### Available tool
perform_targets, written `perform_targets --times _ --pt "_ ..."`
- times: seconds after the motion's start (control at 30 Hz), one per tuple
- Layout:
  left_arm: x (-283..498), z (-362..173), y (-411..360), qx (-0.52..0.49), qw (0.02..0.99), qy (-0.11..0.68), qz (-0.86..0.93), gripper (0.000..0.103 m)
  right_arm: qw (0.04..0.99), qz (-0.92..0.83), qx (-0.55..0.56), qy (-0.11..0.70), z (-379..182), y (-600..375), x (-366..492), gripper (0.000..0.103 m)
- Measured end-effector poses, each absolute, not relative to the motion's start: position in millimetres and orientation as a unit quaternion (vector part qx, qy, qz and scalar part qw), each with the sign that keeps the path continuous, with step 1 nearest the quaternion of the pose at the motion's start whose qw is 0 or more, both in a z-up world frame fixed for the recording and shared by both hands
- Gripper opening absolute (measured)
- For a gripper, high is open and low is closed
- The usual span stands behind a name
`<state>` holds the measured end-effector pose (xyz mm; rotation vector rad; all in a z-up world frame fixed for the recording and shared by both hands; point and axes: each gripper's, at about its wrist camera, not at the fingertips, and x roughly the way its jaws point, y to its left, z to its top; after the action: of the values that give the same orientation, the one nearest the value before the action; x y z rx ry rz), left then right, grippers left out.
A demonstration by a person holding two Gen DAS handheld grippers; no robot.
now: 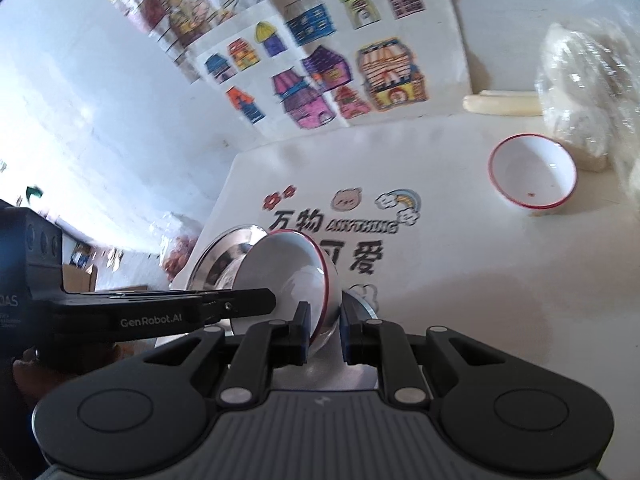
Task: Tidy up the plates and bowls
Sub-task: 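Lift the white bowl with both grippers and lower it into the steel bowl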
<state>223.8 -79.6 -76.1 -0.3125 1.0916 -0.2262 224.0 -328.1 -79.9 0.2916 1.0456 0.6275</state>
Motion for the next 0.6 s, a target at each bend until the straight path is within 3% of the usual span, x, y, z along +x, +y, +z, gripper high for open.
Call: perform_targets --times 0.6 --pt "224.1 -117.1 -89.3 -0.125 0.79 0.59 -0.11 0.011 0.771 0.292 0.109 0.556 -109.5 -315.8 220.7 0.018"
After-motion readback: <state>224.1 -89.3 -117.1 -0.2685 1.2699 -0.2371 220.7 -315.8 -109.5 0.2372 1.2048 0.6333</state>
